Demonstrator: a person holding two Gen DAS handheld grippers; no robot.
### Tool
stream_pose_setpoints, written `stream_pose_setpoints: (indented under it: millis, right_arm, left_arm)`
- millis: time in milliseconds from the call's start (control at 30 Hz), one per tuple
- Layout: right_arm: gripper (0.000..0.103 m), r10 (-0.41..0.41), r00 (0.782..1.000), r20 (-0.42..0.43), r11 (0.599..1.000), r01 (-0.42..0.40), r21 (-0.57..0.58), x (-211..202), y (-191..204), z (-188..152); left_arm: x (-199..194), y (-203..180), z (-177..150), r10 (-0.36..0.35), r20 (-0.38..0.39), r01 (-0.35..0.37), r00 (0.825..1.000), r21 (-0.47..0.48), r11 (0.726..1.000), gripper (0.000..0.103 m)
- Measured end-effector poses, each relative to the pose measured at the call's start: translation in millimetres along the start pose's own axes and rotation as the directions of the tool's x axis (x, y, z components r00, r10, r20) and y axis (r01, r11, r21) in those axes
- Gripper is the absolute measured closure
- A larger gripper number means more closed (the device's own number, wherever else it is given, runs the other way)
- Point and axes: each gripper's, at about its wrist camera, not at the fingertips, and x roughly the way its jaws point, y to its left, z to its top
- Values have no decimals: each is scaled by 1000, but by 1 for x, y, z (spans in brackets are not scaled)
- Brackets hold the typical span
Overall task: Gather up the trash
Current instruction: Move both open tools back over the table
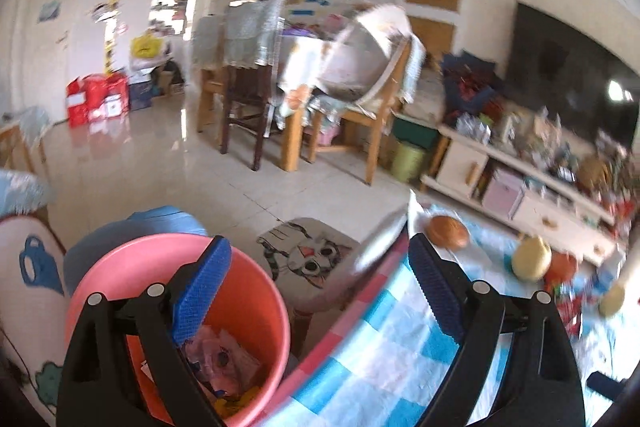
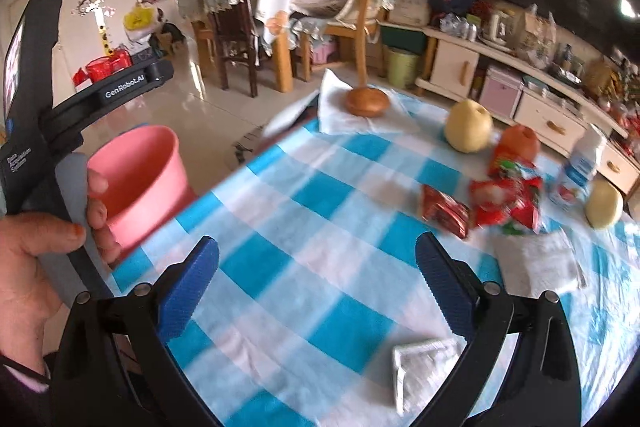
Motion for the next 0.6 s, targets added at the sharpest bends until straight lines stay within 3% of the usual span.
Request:
stream_pose_setpoints:
  millis: [200,300,400,600]
  right_arm:
    - [4,-50,999,3,998,50,38,-26,-33,-19]
    - [4,-60,998,16,996,58,64,-35,-52,-28]
    - [4,-36,999,22,992,33,120,-40,-74,-36]
    - [4,-105,993,47,983,96,153,-52,-111,-50]
  left_arm:
    - [6,-45,-11,-19,-105,37,994,175,984,13]
    - [-3,-59,-21,-25,-101,49,995,238,970,13]
    - [-9,-73,-26,-59,-87,81,994,272,959,13]
    - [-13,-91,-36,-121,-99,145,988,289,946,13]
